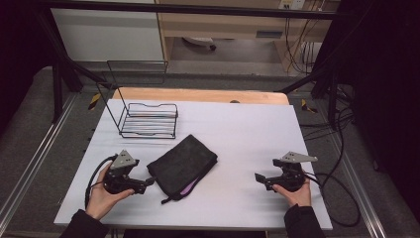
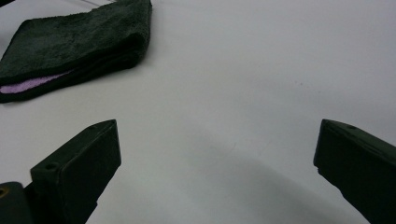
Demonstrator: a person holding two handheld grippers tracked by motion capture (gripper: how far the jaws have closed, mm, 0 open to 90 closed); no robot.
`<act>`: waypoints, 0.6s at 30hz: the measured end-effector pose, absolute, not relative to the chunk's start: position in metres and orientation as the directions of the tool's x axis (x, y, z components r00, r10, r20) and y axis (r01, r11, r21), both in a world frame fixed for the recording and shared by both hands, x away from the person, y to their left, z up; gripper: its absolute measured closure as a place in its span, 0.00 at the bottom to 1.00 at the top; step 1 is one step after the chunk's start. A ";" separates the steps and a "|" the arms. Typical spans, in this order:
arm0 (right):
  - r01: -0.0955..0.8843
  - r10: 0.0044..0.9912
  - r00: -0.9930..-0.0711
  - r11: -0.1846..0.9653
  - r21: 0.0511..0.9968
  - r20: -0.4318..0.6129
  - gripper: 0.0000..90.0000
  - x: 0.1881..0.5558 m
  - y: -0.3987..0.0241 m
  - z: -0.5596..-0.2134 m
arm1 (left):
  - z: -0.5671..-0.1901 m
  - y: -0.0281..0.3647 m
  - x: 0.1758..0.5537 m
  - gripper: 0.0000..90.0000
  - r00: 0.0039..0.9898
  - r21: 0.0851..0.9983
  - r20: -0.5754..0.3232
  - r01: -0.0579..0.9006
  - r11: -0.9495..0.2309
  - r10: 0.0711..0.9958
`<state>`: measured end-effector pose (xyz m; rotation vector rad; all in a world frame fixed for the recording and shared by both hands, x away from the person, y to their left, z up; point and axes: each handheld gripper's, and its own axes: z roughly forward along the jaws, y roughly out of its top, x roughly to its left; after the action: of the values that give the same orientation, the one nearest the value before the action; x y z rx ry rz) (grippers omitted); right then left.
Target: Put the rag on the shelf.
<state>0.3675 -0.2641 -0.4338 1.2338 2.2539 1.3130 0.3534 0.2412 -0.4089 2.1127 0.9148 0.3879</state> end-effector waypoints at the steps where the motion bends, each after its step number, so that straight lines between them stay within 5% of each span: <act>1: 0.541 0.772 -0.609 0.234 0.808 0.183 0.01 0.367 -0.264 -0.434 | -0.407 0.232 0.352 0.13 0.704 0.763 -0.027 0.473 -0.440 0.710; 18: 0.545 0.768 -0.615 0.247 0.802 0.181 0.02 0.368 -0.262 -0.435 | -0.426 0.154 0.339 0.40 0.809 0.666 -0.012 0.444 -0.599 0.587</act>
<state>0.3677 -0.2621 -0.4354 1.2262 2.2716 1.3014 0.3392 0.1544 -0.4256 2.3100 0.7556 0.2720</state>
